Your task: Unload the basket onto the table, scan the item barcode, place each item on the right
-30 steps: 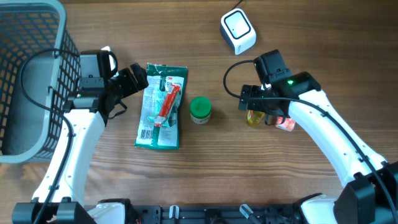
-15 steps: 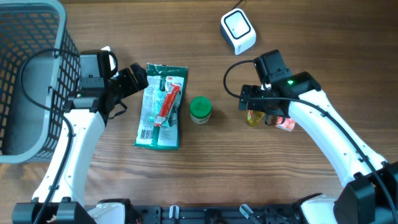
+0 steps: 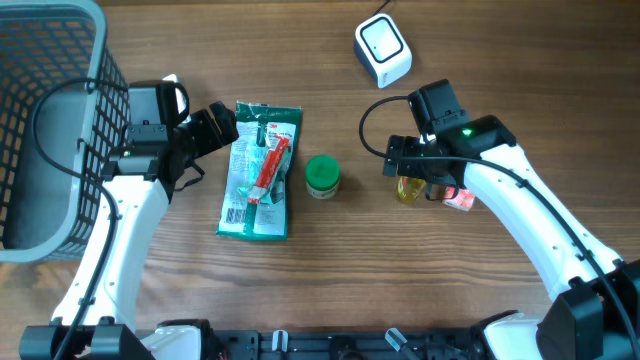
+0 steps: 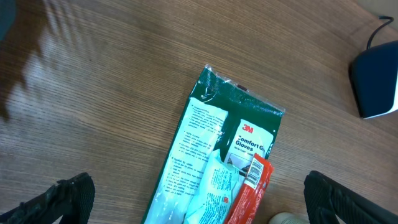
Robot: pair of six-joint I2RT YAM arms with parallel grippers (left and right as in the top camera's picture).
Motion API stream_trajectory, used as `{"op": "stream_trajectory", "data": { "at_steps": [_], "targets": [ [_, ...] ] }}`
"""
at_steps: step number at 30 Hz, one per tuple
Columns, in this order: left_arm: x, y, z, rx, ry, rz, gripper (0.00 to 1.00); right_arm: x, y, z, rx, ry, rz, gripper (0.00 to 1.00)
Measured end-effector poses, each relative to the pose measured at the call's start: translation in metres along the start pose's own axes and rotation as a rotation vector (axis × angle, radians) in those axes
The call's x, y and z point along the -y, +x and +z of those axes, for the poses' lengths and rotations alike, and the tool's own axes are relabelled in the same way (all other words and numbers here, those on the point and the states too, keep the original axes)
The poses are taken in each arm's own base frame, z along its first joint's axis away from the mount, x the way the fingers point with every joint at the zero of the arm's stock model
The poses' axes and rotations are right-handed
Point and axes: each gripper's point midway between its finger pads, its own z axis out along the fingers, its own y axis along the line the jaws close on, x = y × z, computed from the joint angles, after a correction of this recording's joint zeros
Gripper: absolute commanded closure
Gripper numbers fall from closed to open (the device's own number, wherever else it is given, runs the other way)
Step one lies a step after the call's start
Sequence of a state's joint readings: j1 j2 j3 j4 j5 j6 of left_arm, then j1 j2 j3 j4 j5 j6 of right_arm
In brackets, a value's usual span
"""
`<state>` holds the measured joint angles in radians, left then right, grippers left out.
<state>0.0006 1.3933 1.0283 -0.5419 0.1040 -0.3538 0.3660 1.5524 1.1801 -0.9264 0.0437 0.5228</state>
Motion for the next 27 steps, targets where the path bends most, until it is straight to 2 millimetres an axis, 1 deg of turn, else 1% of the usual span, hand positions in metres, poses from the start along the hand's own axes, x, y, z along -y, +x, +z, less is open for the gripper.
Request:
{"op": "stream_trajectory", "data": {
  "at_steps": [3,8,11,16,17,22,27],
  "targets": [
    [-0.0001,0.0000,0.0000,0.000,0.000,0.000,0.00,0.0000,-0.0001,0.0000,0.000,0.000,0.000,0.01],
    [0.0000,0.0000,0.0000,0.000,0.000,0.000,0.00,0.0002,-0.0002,-0.0001,0.001,0.001,0.000,0.08],
    [0.0000,-0.0001,0.0000,0.000,0.000,0.000,0.00,0.0011,0.0012,0.0000,-0.004,0.005,0.000,0.15],
    [0.0000,0.0000,0.0000,0.000,0.000,0.000,0.00,0.0021,0.0029,0.0000,-0.011,0.009,0.000,0.17],
    [0.0000,0.0000,0.0000,0.000,0.000,0.000,0.00,0.0026,0.0037,0.0000,-0.015,0.011,0.000,0.20],
    [0.0000,0.0000,0.0000,0.000,0.000,0.000,0.00,0.0043,0.0067,-0.0001,-0.027,0.018,-0.001,0.23],
    [0.0000,0.0000,0.0000,0.000,0.000,0.000,0.00,0.0052,0.0082,-0.0002,-0.033,0.022,-0.001,0.30]
  ]
}}
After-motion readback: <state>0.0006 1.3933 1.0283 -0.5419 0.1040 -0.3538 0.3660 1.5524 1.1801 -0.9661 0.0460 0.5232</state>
